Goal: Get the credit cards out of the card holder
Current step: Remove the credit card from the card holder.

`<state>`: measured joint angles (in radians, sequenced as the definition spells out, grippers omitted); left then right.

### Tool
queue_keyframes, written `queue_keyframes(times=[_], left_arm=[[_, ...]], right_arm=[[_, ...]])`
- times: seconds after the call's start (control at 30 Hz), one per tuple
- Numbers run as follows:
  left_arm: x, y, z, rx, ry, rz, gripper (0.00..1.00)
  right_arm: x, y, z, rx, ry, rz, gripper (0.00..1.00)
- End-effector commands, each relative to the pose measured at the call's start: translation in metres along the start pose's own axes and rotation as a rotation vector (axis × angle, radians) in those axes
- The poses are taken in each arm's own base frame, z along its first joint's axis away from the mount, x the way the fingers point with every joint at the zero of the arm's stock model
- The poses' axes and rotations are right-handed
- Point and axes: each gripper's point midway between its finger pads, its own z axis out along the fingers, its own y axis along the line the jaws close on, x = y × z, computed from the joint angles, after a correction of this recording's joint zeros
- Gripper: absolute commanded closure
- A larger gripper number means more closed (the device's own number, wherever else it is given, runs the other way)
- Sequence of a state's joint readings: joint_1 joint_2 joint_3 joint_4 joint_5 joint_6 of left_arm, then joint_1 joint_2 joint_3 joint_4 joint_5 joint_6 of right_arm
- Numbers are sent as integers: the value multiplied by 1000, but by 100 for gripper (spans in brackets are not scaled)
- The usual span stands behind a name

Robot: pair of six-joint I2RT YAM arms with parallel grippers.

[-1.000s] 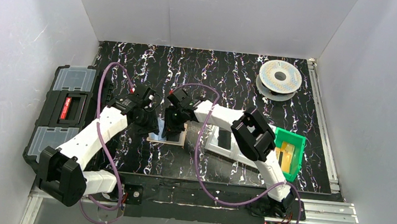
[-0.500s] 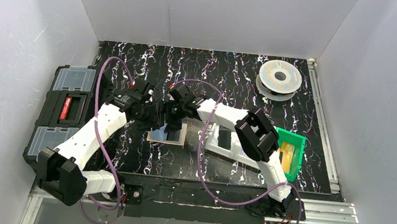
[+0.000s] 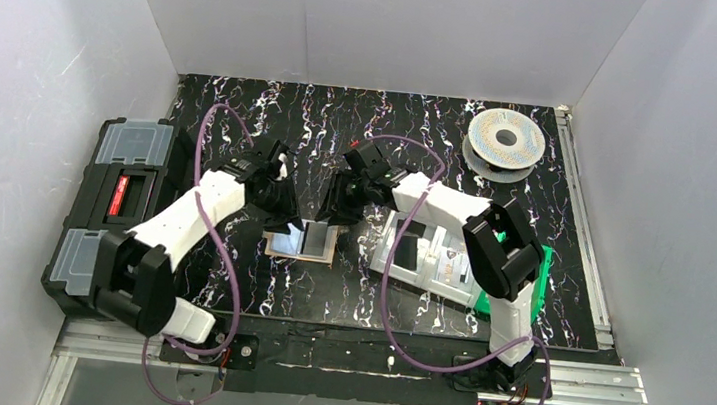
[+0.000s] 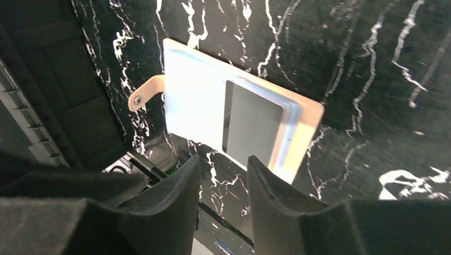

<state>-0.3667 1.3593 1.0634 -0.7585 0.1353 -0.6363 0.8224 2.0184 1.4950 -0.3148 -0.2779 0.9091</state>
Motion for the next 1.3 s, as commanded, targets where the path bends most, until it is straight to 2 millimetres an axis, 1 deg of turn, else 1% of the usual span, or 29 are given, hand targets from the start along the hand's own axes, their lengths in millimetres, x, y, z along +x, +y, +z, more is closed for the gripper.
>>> queue_keyframes(times=[0.0, 0.1, 0.2, 0.33, 0.4, 0.57, 0.7, 0.8, 0.93, 1.13, 1.27], left_arm=[[-13, -23, 23, 114, 55, -40, 67], [-13, -20, 49, 106, 102, -66, 72], [-15, -10, 66, 73, 113, -85, 73], [-14, 1, 81, 48, 135, -93, 73], [-12, 1, 86, 59, 155, -89, 73], [-2, 8, 98, 51, 190, -100, 73], [6, 6, 103, 84, 204, -119, 73], [12, 3, 105, 120, 218, -148, 75], [22, -3, 106, 177, 223, -206, 79], [33, -13, 97, 256, 201, -269, 81], [39, -9, 90, 249, 176, -272, 81]], right_arm=[[8, -15, -14, 70, -6, -21, 58], [15, -27, -11, 104, 21, -33, 63], [18, -34, -7, 122, 42, -45, 66], [20, -36, -3, 123, 60, -62, 68], [20, -36, 0, 125, 69, -73, 69], [19, -39, 8, 158, 94, -95, 73], [18, -39, 12, 171, 94, -112, 74], [19, -46, 14, 209, 98, -118, 75], [16, -56, 10, 259, 81, -133, 76], [13, -66, 6, 311, 60, -161, 76], [11, -67, 2, 321, 50, -169, 75]])
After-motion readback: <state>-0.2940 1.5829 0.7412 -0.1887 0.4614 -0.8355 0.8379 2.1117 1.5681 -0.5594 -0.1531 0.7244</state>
